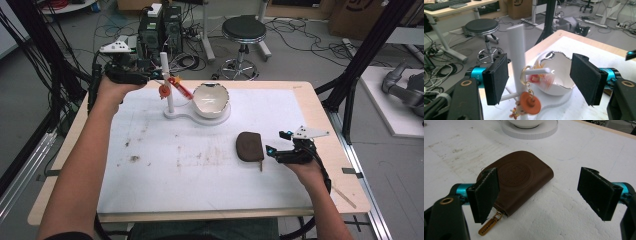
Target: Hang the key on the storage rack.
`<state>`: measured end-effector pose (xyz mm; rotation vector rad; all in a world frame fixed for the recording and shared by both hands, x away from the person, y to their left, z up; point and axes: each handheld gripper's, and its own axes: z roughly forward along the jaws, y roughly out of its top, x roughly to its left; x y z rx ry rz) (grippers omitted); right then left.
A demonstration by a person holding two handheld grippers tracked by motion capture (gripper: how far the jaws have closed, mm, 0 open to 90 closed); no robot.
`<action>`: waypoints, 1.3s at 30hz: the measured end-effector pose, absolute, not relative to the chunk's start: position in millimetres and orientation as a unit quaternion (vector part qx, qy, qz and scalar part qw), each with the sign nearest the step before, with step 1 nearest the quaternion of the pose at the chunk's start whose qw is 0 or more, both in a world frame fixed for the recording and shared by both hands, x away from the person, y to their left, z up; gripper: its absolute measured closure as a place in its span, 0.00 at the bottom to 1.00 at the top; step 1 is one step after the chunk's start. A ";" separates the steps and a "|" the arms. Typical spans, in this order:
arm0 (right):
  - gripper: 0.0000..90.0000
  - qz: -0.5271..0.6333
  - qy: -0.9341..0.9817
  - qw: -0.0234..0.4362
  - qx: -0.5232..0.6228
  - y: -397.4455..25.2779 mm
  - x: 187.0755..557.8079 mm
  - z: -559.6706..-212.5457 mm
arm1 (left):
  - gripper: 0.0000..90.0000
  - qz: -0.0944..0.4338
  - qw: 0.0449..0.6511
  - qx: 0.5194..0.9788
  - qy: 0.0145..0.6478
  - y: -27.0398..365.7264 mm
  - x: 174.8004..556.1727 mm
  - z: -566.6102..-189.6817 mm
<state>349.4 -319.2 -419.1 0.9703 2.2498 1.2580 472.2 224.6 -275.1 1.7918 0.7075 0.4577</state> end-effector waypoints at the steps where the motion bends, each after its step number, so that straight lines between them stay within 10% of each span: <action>1: 0.20 0.448 0.802 0.192 0.345 -319.2 349.4 -419.0 | 0.34 0.190 0.549 0.757 0.299 225.7 469.2 -278.3; 39: 0.20 0.453 0.796 0.191 0.352 -320.9 348.4 -417.8 | 0.22 0.095 0.545 0.801 0.229 207.2 378.1 -372.8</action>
